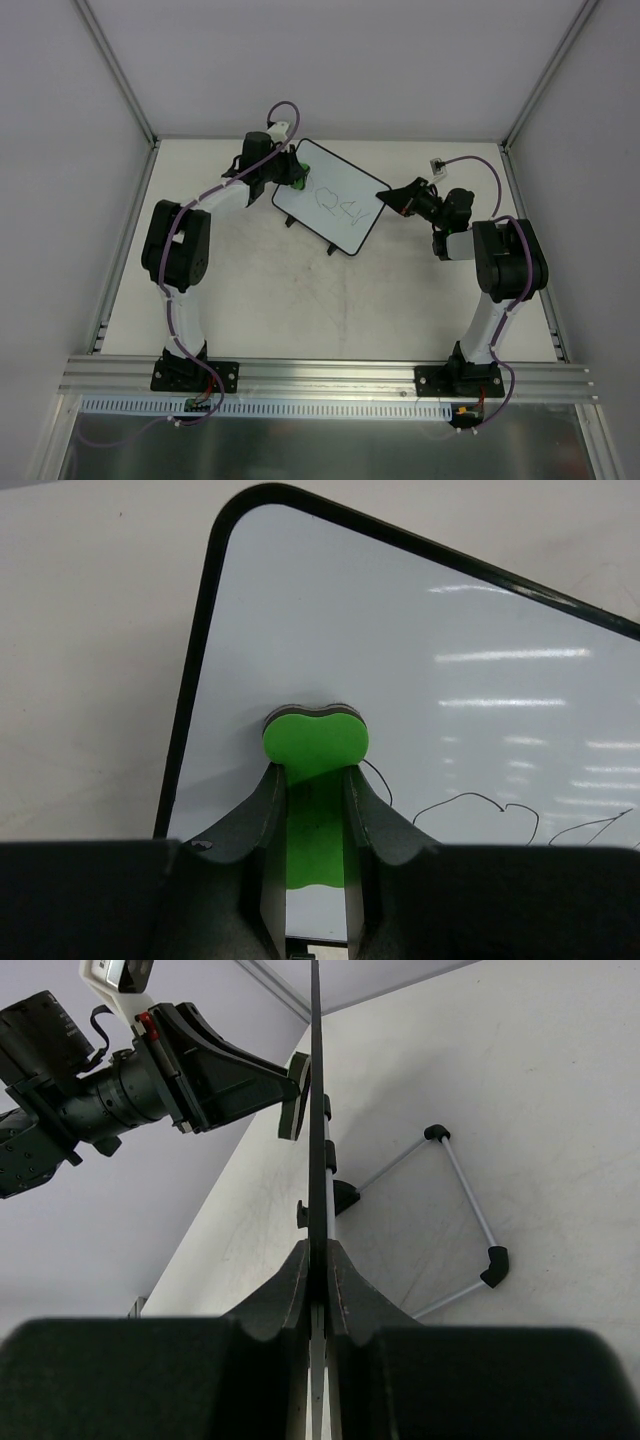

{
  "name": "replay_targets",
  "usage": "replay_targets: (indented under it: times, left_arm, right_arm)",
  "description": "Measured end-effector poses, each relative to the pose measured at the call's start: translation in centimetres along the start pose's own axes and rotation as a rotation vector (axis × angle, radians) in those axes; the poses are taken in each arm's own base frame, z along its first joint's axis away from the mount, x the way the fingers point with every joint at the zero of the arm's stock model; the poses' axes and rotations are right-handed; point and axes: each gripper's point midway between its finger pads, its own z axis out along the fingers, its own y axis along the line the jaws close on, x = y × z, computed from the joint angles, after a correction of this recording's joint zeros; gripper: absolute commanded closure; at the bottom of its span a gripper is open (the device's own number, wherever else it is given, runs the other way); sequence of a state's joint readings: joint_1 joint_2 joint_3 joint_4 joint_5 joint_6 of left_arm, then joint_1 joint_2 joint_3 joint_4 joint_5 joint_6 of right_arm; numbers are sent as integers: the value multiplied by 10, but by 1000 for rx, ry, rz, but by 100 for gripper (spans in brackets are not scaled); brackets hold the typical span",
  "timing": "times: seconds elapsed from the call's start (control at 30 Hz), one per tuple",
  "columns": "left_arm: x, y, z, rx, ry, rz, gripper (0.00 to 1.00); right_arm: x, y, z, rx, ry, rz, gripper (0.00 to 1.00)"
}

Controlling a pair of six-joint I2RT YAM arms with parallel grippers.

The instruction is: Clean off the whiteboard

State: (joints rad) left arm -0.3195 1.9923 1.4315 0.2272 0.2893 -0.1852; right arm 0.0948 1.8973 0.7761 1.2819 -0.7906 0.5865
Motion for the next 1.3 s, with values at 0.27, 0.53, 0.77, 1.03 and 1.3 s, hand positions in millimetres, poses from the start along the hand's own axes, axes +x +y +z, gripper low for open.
replay_targets:
  times: [0.27, 0.53, 0.77, 1.03, 1.3]
  left_arm:
    - [15, -5, 1, 18, 16, -2, 100]
    - [42, -6, -11, -4, 65, -17, 100]
    - [65, -4, -21, -19, 110, -67, 100]
    - [72, 2, -26, -71, 131, -92, 100]
    - [68, 10, -27, -138, 168, -87, 100]
  right_arm:
    - [0, 0, 0, 4, 0, 13, 100]
    - [0, -1, 0, 5, 0, 14, 100]
    - [0, -1, 0, 5, 0, 14, 100]
    - [0, -1, 0, 5, -1, 12, 100]
    - [-1, 1, 0, 2, -1, 5, 100]
